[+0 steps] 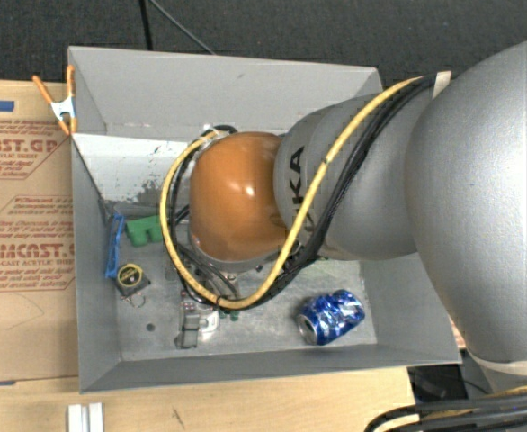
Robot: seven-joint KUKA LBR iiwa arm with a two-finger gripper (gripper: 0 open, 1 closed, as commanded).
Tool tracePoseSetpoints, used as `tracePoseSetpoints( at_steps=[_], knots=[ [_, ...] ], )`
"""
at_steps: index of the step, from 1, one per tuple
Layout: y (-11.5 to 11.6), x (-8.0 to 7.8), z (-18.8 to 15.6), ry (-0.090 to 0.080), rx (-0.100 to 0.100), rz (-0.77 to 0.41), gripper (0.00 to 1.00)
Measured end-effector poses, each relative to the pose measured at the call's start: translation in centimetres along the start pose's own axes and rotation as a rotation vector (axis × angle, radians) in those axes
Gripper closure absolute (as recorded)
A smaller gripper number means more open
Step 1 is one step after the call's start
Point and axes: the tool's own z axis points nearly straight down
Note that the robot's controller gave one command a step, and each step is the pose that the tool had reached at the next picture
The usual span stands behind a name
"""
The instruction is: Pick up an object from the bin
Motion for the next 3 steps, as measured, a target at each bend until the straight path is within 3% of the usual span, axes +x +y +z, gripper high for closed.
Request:
tracePoseSetpoints(
  at_steps=[1, 2, 3],
  knots=[
    [-7.6, -2.0, 4.9, -0.004, 0.003, -0.239, 0.0],
    [-9.0, -3.2, 8.9, -0.012, 0.0, -0.579, 0.0],
    [-9.0, -3.3, 8.8, -0.016, 0.0, -0.577, 1.0]
  ],
)
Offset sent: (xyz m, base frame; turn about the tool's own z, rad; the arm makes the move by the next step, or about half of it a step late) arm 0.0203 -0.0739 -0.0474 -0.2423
